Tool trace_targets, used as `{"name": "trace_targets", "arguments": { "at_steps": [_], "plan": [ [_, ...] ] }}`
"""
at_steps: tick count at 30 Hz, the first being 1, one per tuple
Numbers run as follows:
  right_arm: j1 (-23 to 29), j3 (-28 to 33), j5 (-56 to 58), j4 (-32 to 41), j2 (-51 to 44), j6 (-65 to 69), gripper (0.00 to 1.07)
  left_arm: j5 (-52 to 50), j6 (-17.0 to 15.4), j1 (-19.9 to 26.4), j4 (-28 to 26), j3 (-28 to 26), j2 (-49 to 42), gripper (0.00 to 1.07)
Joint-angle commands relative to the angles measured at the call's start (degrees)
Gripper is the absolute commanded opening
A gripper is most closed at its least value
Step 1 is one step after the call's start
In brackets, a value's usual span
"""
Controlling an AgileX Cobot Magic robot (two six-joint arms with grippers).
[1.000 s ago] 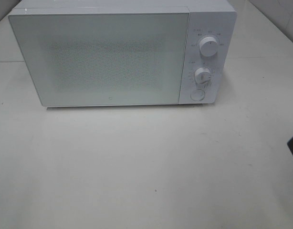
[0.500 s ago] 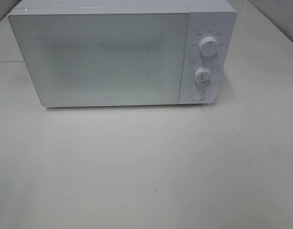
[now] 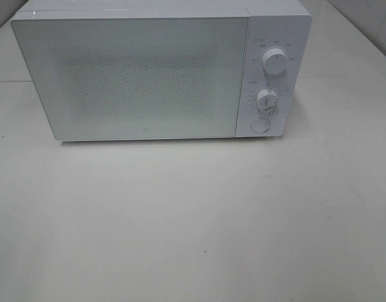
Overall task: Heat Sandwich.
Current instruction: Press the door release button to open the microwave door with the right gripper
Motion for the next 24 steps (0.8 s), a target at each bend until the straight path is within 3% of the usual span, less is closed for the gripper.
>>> {"name": "trace_targets", "arguments": {
  "at_steps": [1,4,24],
  "plan": [
    [-2.2,1.5,-2.3,-0.3,-3.0,-1.0,0.76,-0.7,-0.2,0.1,-0.2,0.1,-0.9,0.98],
    [-4.0,1.3,-2.3,-0.2,-7.3,-1.3,0.76,-0.7,-0.3,0.1,-0.2,0.1,-0.9,0.98],
    [-4.0,-1.1,-5.6,-0.2,-4.5,-1.0,0.76,-0.7,-0.3,0.1,-0.2,0.1,-0.9,0.98]
  ]
}}
